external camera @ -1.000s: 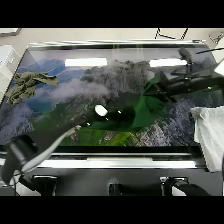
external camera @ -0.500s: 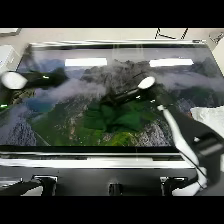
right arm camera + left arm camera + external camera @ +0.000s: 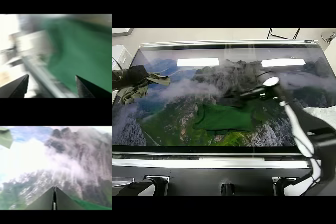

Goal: Fold the clothes and pants, and hang the long-sleeved shirts on hangers.

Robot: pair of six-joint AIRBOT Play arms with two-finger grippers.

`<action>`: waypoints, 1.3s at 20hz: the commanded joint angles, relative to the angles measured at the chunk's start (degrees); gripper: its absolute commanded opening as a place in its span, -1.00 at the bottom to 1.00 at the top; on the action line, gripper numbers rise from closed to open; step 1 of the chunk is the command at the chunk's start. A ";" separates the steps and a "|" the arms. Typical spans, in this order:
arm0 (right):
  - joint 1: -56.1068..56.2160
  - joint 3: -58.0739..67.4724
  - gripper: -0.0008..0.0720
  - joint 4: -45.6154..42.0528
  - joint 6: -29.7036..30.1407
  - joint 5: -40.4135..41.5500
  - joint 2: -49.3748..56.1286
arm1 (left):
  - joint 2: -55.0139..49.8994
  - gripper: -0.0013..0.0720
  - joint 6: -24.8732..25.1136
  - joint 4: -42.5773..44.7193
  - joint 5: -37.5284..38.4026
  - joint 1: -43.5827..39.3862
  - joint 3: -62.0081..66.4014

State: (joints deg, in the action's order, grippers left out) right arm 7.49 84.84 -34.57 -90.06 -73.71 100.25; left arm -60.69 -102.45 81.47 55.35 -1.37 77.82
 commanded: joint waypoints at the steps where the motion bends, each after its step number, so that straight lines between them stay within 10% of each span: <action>1: -9.88 -2.75 0.79 -31.28 -8.90 -9.90 -5.49 | 0.63 -0.92 -0.02 2.56 1.31 0.09 0.00; 9: -5.70 -17.97 0.67 -5.81 6.60 5.49 -0.48 | 0.63 -0.91 -0.26 1.25 2.49 -0.87 0.00; 10: -4.90 -17.97 0.44 -3.72 7.06 6.19 0.39 | 0.61 -0.91 -0.31 1.03 2.49 -0.87 0.00; 12: -4.07 -17.88 -0.76 0.15 9.64 5.84 0.94 | 0.63 -0.91 -1.11 1.03 2.47 -0.87 0.00; 13: -4.66 -17.25 -0.86 1.90 11.15 4.83 0.68 | 0.61 -0.91 -1.11 1.05 2.47 -0.87 0.00; 26: -43.41 16.00 -0.86 -10.32 -4.46 -15.21 -18.14 | 0.59 -0.91 -1.07 1.07 0.57 -0.87 0.00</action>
State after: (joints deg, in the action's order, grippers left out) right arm -26.61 95.57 -40.95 -89.45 -86.56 86.00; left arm -60.12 -103.55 82.54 56.27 -2.22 77.82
